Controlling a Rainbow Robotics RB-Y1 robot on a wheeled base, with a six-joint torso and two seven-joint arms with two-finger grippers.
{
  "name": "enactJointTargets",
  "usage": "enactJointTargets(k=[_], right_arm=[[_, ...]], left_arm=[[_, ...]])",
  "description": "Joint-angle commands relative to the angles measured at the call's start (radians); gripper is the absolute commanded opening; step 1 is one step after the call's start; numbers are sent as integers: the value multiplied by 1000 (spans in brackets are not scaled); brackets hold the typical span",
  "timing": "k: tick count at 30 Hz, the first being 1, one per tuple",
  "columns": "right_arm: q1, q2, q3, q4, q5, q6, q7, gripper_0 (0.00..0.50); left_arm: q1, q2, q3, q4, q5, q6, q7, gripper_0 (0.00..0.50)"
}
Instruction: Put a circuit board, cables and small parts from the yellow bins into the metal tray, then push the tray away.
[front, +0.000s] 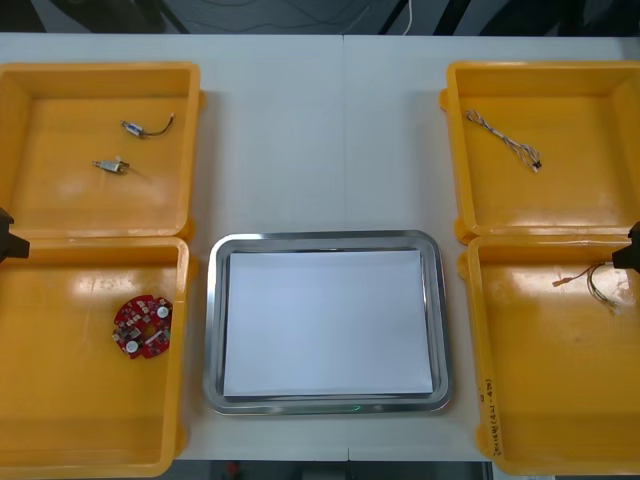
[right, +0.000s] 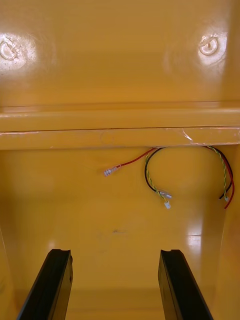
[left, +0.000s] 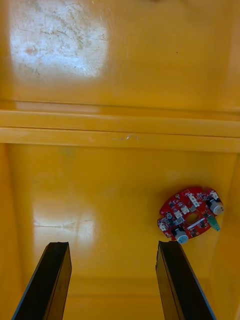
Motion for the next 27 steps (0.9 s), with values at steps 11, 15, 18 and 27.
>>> enactJointTargets(k=[11,15,18,27], right_arm=[[11,-28,12,-28,1,2,14,500],[11,-28,12,-28,1,2,14,500],[11,-28,12,-28,1,2,14,500],[11,-28,12,-28,1,2,14,500]], left_arm=[[15,-9,30,-25,-8,6,-123,500],[15,-9,30,-25,-8,6,-123,500],[15,-9,30,-25,-8,6,-123,500],[15,-9,30,-25,-8,6,-123,500]])
